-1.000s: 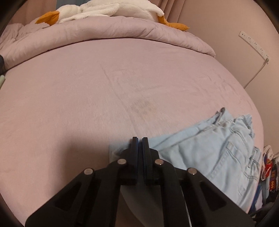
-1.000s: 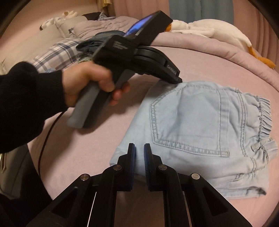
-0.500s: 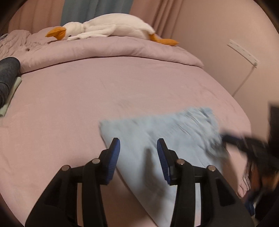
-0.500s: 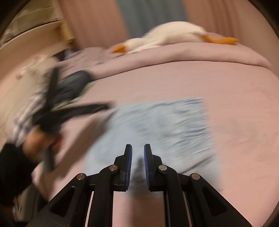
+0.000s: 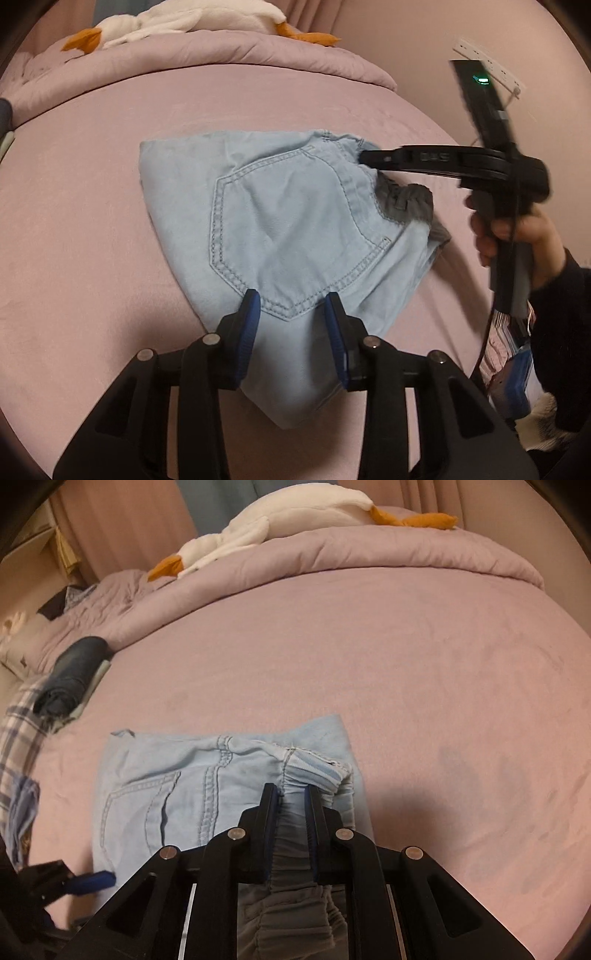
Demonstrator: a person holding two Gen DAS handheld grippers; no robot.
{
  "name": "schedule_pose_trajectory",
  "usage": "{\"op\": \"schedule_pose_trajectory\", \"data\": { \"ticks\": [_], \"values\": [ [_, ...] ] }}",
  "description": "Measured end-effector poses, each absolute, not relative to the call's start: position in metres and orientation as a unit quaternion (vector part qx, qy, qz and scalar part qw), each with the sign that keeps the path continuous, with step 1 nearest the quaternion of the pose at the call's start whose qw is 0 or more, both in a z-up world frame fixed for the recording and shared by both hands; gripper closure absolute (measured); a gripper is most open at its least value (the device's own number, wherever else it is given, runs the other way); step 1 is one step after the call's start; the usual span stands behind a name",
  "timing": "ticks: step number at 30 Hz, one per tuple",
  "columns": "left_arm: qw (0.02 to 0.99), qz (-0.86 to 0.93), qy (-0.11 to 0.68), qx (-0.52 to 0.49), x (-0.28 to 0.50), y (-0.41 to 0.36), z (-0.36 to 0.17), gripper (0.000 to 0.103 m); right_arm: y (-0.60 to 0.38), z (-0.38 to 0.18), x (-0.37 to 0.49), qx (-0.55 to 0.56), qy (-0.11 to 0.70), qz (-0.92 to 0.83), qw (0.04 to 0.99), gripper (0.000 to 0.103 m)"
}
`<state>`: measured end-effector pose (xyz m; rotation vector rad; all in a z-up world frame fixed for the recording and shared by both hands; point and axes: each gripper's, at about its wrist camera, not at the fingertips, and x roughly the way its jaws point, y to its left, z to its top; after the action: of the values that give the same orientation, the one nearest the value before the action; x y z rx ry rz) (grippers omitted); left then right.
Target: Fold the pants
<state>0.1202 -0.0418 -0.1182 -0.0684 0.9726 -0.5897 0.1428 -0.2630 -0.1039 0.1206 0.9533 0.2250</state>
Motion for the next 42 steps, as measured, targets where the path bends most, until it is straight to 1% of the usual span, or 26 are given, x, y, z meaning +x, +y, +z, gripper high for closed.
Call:
{"op": "schedule_pose_trajectory", "data": {
  "ticks": [3,5,9,12,16,19,21,27,30,33,38,42],
  "values": [
    [0.846,-0.275,0.456,-0.028,0.114,-0.044,-0.118,0.068,-0.262,-0.092,0.134,0.048,0.449,0.100,0.886,0.091],
    [0.848,-0.270,0.455,-0.027,0.113,-0.045,-0.119,0.068,-0.260,-0.078,0.118,0.041,0.425,0.119,0.896,0.091],
    [0.849,-0.263,0.457,-0.027,0.112,-0.046,-0.118,0.068,-0.255,-0.067,0.084,0.010,0.409,0.133,0.903,0.091],
    [0.851,-0.258,0.456,-0.022,0.108,-0.047,-0.118,0.068,-0.251,-0.074,0.065,-0.027,0.414,0.133,0.900,0.091],
    [0.853,-0.253,0.457,-0.019,0.109,-0.049,-0.118,0.067,-0.247,-0.102,0.052,-0.077,0.446,0.103,0.886,0.091],
    [0.854,-0.249,0.457,-0.018,0.109,-0.050,-0.118,0.067,-0.238,-0.106,0.046,-0.128,0.436,0.080,0.887,0.091],
    [0.855,-0.245,0.457,-0.019,0.107,-0.052,-0.117,0.067,-0.240,-0.105,0.048,-0.116,0.440,0.080,0.887,0.091],
    [0.857,-0.238,0.457,-0.017,0.102,-0.052,-0.116,0.067,-0.265,-0.094,0.058,-0.034,0.460,0.096,0.882,0.090],
    [0.858,-0.234,0.457,-0.014,0.101,-0.054,-0.116,0.067,-0.275,-0.078,0.051,0.016,0.437,0.104,0.893,0.090],
    [0.858,-0.233,0.457,-0.012,0.101,-0.054,-0.116,0.067,-0.270,-0.067,0.045,0.038,0.413,0.125,0.901,0.090],
    [0.859,-0.231,0.457,-0.014,0.101,-0.054,-0.117,0.067,-0.241,-0.071,0.056,0.021,0.411,0.151,0.899,0.090],
    [0.857,-0.234,0.459,-0.014,0.101,-0.053,-0.118,0.067,-0.220,-0.093,0.061,-0.024,0.444,0.147,0.883,0.090]
  ]
}}
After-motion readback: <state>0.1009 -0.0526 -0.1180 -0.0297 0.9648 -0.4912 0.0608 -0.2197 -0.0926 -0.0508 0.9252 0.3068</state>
